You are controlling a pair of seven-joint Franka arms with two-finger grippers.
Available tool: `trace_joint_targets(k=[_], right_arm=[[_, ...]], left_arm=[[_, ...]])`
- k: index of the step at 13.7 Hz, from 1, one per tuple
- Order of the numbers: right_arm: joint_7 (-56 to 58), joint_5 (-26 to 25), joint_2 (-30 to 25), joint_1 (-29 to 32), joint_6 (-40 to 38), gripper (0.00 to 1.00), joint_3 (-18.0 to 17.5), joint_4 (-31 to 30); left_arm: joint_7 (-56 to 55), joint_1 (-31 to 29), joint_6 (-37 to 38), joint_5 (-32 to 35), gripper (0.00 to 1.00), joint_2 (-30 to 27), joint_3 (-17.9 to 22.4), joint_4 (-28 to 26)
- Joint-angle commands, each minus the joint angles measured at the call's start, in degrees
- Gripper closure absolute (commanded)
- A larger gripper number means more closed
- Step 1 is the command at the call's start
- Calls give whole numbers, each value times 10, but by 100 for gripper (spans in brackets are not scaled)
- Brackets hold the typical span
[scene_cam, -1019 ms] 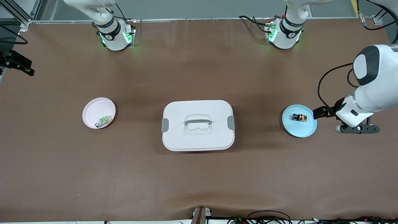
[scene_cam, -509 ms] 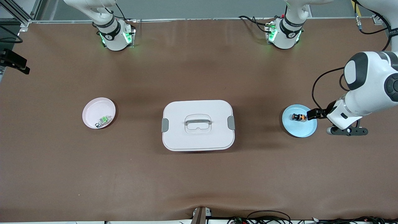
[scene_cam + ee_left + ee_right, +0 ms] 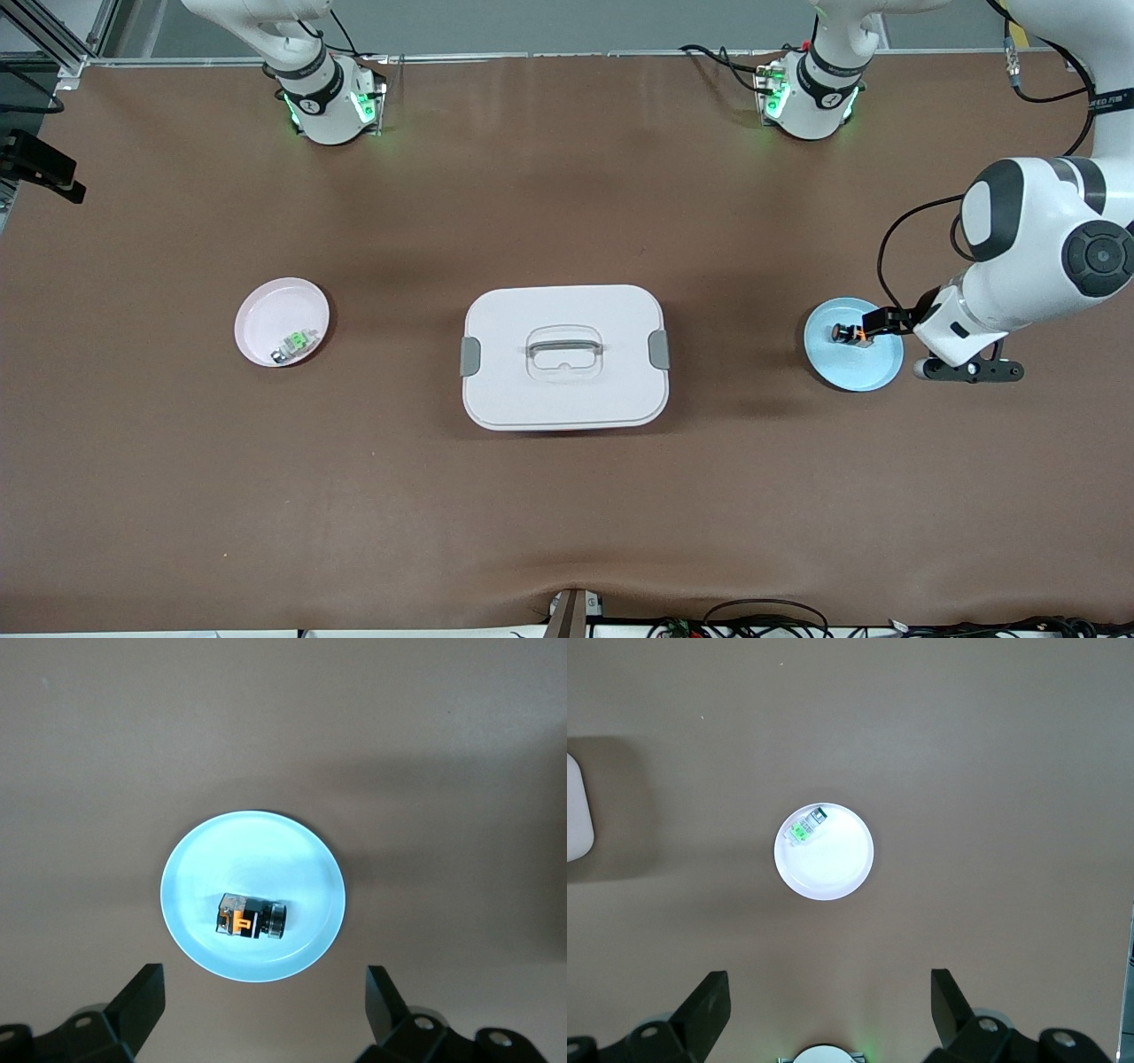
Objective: Transfer orange switch to right arm and place
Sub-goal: 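Lower the left gripper around the orange switch and close it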
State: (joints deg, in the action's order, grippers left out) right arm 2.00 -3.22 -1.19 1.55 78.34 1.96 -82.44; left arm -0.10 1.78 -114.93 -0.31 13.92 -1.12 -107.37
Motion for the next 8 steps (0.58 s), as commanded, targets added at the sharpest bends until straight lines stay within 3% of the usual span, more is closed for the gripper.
trace_joint_targets(k=[1, 4, 8], right_arm=[[5, 31, -15, 20, 10, 0, -3, -18], [12, 89, -14, 58, 19, 0, 1, -14], [55, 79, -14, 58, 22, 0, 0, -11]], left_arm=[[12, -2, -27, 8, 0, -12, 1, -30], [12, -4, -41, 8, 0, -13, 1, -49], [12, -5, -84, 24, 0, -12, 1, -86]])
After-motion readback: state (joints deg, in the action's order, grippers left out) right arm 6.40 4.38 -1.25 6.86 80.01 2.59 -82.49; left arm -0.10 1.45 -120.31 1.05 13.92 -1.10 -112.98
